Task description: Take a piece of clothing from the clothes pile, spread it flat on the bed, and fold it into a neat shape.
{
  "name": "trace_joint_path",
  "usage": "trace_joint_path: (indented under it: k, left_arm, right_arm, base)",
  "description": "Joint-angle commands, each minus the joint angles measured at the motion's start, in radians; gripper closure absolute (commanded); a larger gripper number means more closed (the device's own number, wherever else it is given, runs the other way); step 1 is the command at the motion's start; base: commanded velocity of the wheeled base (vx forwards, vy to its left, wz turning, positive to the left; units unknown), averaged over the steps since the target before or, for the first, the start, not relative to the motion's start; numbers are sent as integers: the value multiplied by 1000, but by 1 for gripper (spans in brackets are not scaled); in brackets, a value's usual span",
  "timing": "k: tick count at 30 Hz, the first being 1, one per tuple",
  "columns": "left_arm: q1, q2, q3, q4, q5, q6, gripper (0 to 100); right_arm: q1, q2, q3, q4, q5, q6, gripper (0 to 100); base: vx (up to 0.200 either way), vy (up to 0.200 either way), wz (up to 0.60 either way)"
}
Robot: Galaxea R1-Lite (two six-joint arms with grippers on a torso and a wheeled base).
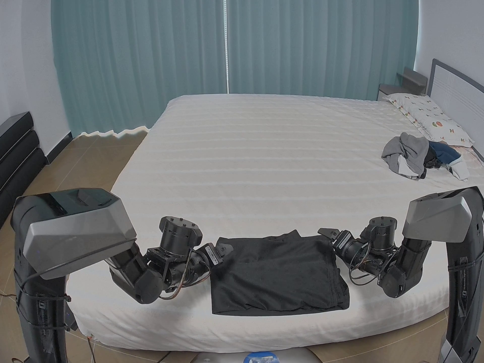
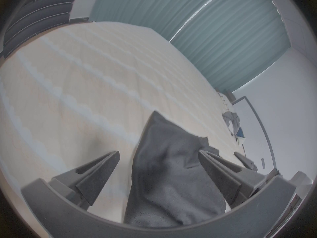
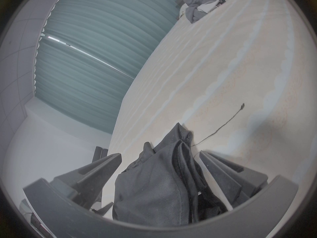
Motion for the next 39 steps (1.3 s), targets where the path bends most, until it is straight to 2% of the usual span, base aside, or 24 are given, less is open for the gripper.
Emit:
trace_joint_path:
  k: [1, 2, 3, 5, 9, 13, 15, 21, 28, 31, 36, 39]
  left_arm:
    - [66, -133, 2, -4, 28, 6, 0]
    - [66, -133, 2, -4, 28, 6, 0]
    - [137, -225, -10, -4, 57, 11, 0]
    - [169, -280, -11, -4, 60, 36, 0]
    - [184, -338, -5, -5, 80, 106, 0]
    - [184, -358, 5, -13, 243, 172, 0]
    - [186, -380, 24, -15, 300, 183, 0]
    - [192, -502, 124, -15, 309, 195, 0]
    - [192, -775, 283, -13, 330, 290, 0]
    - [192, -864, 337, -10, 364, 306, 0]
    - [192, -1012, 441, -5, 427, 388, 0]
    - [192, -1074, 489, -2, 442, 419, 0]
  right_arm:
    - [-3, -69, 25, 3, -1, -61, 0]
    - [-3, -69, 25, 3, -1, -61, 0]
    - [-19, -131, 54, 16, -7, -138, 0]
    - [-25, -184, 89, 17, -15, -180, 0]
    - [-26, -266, 166, 19, -41, -256, 0]
    - [-28, -345, 235, 6, -93, -333, 0]
    - [-32, -396, 270, 8, -99, -348, 0]
    - [-46, -545, 367, 14, -99, -385, 0]
    - [-74, -807, 531, 20, -99, -489, 0]
    - [-81, -895, 579, 23, -99, -535, 0]
    - [-95, -1037, 651, 31, -101, -643, 0]
    - [-107, -1111, 651, 78, -103, -657, 0]
  base:
    - [0, 0, 0]
    - [0, 0, 0]
    - [0, 0, 0]
    - [0, 0, 0]
    - [0, 0, 0]
    - [0, 0, 0]
    - [0, 0, 0]
    - [0, 0, 0]
    - [0, 0, 0]
    - [0, 0, 0]
    - [0, 0, 0]
    - [0, 0, 0]
